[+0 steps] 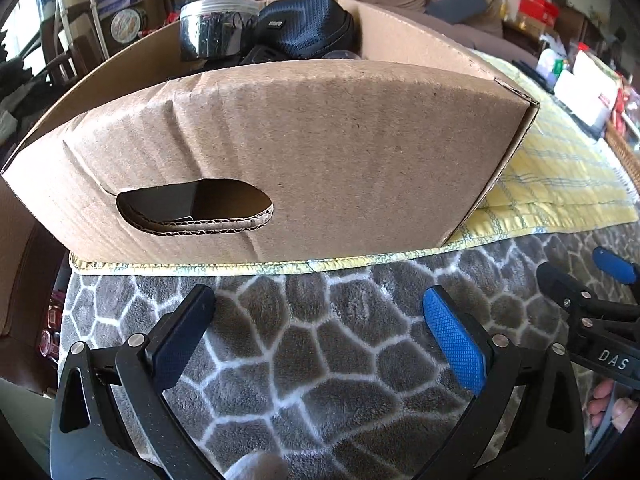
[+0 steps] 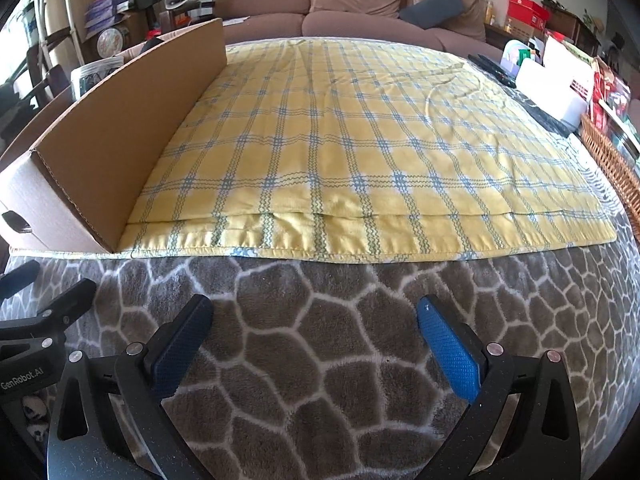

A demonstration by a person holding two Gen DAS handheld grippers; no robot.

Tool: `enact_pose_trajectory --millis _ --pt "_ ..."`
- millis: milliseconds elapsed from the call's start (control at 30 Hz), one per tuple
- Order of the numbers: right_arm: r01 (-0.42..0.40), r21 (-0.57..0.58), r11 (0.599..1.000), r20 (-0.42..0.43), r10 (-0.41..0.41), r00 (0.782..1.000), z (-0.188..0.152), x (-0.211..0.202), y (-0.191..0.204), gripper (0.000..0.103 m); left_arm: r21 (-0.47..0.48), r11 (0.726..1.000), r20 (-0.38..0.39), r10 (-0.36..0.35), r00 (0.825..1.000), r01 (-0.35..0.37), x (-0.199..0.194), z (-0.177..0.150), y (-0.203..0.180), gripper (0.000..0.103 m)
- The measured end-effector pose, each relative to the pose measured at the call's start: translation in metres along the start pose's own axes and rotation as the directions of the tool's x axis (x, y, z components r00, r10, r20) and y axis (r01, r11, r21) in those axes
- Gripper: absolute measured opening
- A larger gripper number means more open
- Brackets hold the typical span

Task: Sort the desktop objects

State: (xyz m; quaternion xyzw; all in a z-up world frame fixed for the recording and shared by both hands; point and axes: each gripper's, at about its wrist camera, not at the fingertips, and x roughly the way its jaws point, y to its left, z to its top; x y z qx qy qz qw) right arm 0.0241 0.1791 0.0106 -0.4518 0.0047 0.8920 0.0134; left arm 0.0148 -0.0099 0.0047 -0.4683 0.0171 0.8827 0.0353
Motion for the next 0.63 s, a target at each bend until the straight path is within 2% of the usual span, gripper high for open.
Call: enact_pose_trajectory --millis 633 --pt "0.000 0.000 1.000 0.000 0.000 1.000 -0.0001 0.0005 -0.0001 0.103 -0.001 1.000 0.000 -0.001 1.000 0.001 0.0007 -0.0002 0.0001 0.103"
